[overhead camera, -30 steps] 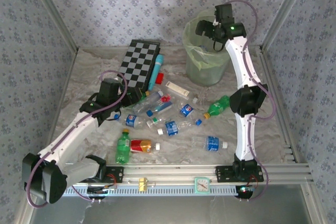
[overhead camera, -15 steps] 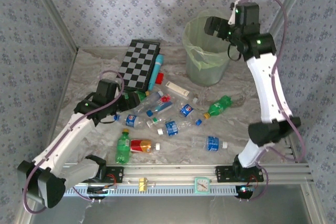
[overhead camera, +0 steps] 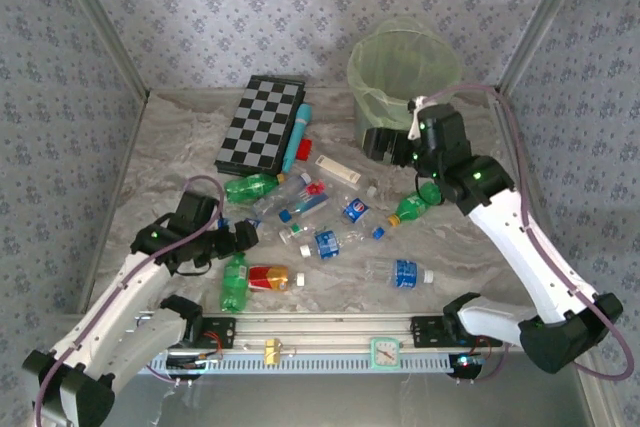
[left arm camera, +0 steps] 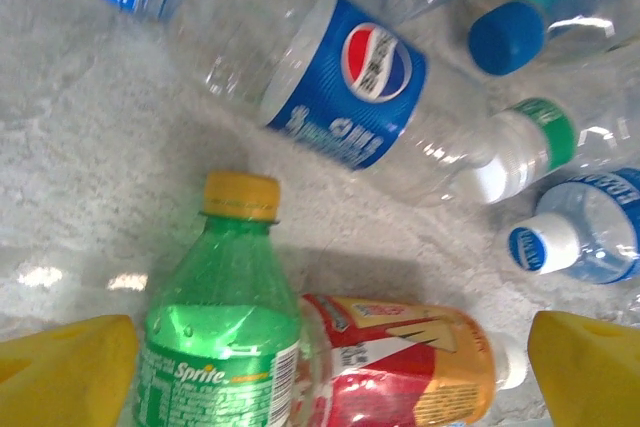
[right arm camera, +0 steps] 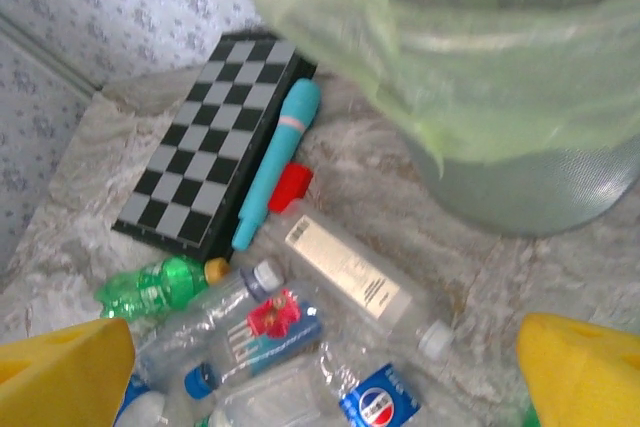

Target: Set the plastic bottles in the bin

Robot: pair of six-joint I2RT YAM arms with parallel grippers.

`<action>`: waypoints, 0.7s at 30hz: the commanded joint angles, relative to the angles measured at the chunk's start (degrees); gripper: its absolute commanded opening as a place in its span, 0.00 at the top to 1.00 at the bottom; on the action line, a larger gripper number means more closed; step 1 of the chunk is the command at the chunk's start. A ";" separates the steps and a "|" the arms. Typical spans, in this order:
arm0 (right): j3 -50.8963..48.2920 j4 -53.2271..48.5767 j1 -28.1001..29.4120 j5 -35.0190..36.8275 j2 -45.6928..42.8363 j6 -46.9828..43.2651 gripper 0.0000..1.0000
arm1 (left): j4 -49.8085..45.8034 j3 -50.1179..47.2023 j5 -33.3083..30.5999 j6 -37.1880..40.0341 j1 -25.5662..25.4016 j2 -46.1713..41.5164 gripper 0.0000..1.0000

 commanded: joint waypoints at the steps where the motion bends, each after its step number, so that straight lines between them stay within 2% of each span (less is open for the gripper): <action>1: -4.31 5.55 3.41 3.06 -1.72 3.59 0.00 | -1.28 -2.26 -0.32 -2.80 -0.50 -1.64 0.00; 6: -12.32 10.88 8.23 5.08 -1.70 5.16 0.00 | -0.53 -4.87 -5.95 -5.33 -1.32 -2.04 0.04; 11: -17.96 15.77 11.05 7.89 -1.32 5.98 0.00 | -0.72 -5.98 -10.31 -7.05 -2.28 -0.93 0.15; 14: -19.33 16.75 11.76 8.86 -1.04 7.05 0.00 | -0.56 -6.29 -11.10 -7.16 -2.65 -0.47 0.20; 21: -20.15 17.22 12.72 9.10 -0.67 7.72 0.00 | 0.85 -8.02 -11.41 -8.16 -5.12 0.43 0.21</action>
